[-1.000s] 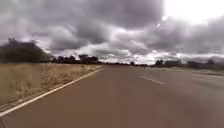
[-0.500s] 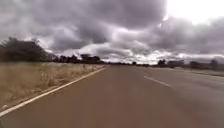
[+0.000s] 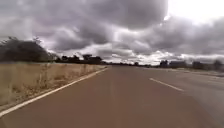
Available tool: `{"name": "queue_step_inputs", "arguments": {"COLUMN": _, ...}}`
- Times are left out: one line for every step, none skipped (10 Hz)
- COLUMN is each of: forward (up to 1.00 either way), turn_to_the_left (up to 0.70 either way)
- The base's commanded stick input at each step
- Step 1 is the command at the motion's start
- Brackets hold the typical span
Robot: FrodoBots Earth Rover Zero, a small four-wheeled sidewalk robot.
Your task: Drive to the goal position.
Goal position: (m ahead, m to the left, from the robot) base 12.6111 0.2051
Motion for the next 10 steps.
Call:
{"name": "queue_step_inputs", "arguments": {"forward": 0.85, "turn_to_the_left": -0.28}}
{"name": "queue_step_inputs", "arguments": {"forward": 0.85, "turn_to_the_left": -0.3}}
{"name": "queue_step_inputs", "arguments": {"forward": 0.85, "turn_to_the_left": 0.04}}
{"name": "queue_step_inputs", "arguments": {"forward": 0.85, "turn_to_the_left": 0.04}}
{"name": "queue_step_inputs", "arguments": {"forward": 0.85, "turn_to_the_left": 0.01}}
{"name": "queue_step_inputs", "arguments": {"forward": 0.85, "turn_to_the_left": -0.16}}
{"name": "queue_step_inputs", "arguments": {"forward": 0.85, "turn_to_the_left": -0.27}}
{"name": "queue_step_inputs", "arguments": {"forward": 0.85, "turn_to_the_left": -0.09}}
{"name": "queue_step_inputs", "arguments": {"forward": 0.85, "turn_to_the_left": -0.01}}
{"name": "queue_step_inputs", "arguments": {"forward": 0.85, "turn_to_the_left": -0.2}}
